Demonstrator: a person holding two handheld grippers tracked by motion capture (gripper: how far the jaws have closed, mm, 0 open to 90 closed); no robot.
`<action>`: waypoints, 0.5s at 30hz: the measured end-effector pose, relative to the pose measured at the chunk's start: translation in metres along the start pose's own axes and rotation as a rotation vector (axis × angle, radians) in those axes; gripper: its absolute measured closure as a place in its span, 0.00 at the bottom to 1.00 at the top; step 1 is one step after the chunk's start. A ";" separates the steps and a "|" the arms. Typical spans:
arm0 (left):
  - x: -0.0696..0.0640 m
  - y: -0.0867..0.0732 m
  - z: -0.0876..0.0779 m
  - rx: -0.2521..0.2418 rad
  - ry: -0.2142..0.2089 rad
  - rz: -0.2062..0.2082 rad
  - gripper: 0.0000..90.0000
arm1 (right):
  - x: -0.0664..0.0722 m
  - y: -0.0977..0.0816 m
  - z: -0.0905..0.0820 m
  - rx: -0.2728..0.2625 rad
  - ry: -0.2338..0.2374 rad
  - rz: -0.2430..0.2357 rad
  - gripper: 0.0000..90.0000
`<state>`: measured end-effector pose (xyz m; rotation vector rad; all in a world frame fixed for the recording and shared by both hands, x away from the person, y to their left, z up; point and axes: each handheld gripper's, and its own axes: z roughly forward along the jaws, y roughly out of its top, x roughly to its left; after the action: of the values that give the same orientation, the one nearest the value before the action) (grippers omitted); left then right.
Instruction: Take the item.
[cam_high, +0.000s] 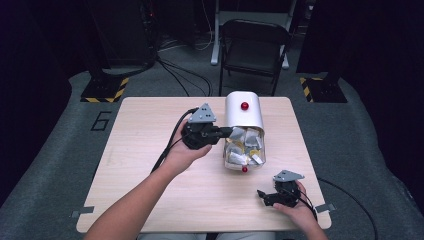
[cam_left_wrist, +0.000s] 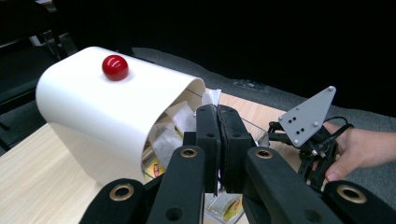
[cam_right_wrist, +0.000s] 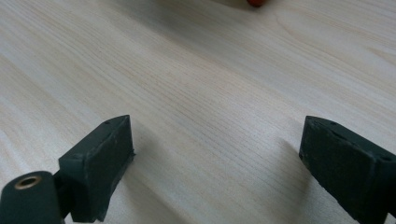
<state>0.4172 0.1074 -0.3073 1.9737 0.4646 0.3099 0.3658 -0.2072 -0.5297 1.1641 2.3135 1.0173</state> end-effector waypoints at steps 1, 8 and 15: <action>0.001 0.000 -0.002 0.001 0.002 0.001 0.98 | 0.000 0.000 0.000 0.000 0.000 0.000 0.10; 0.007 -0.004 -0.017 -0.011 0.022 -0.009 0.98 | 0.000 0.000 0.000 0.002 0.003 -0.005 0.10; 0.016 -0.011 -0.027 -0.005 0.055 -0.029 0.98 | 0.000 0.000 0.000 0.001 0.000 0.000 0.10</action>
<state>0.4181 0.1411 -0.3054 1.9552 0.5271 0.3474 0.3658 -0.2072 -0.5296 1.1639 2.3140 1.0162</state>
